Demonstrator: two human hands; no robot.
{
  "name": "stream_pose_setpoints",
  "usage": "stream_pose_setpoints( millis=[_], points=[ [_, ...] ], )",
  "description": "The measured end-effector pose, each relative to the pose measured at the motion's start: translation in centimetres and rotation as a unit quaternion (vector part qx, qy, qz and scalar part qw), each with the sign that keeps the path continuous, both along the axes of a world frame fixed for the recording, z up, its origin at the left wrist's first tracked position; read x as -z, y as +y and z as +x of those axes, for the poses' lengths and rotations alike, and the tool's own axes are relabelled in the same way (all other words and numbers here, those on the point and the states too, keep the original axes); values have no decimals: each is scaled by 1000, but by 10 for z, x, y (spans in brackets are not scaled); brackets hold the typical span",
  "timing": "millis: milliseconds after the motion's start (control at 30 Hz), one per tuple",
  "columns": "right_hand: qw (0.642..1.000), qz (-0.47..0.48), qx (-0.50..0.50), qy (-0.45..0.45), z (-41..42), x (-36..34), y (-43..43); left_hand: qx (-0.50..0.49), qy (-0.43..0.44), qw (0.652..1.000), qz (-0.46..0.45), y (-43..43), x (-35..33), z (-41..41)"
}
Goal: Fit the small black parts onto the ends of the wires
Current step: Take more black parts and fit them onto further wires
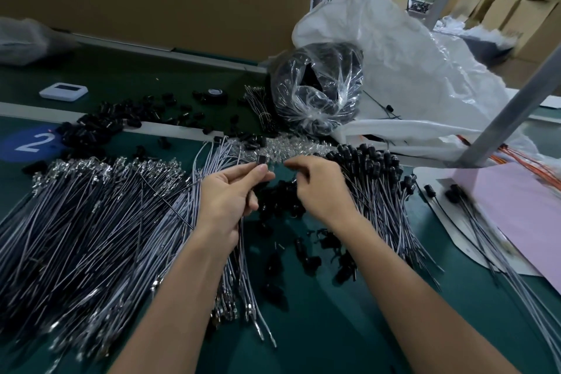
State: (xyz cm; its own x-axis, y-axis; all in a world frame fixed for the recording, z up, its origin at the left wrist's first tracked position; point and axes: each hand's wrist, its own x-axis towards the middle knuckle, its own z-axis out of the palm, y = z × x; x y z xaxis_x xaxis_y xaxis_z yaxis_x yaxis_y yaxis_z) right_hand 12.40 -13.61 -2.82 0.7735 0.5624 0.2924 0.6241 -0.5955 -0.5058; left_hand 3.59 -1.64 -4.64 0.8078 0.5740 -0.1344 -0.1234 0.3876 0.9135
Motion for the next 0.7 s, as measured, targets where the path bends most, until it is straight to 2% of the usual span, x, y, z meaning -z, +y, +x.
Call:
stream_pose_setpoints(
  millis=[133,400,533,600,700],
  points=[
    [993,-112,-42,3,7,-2,29,-13,-9,1000,5,0,2,2],
    [985,-170,-22,-27,16,-7,45,-23,-5,998,61,-6,4,3],
    [976,-212,-16,-50,18,-8,48,-20,-22,998,53,-9,0,2],
    [987,-154,-14,-33,19,-6,41,-9,-33,998,45,-11,-2,2],
    [997,64,18,33,16,-1,19,6,-42,998,52,-15,-3,1]
  ],
)
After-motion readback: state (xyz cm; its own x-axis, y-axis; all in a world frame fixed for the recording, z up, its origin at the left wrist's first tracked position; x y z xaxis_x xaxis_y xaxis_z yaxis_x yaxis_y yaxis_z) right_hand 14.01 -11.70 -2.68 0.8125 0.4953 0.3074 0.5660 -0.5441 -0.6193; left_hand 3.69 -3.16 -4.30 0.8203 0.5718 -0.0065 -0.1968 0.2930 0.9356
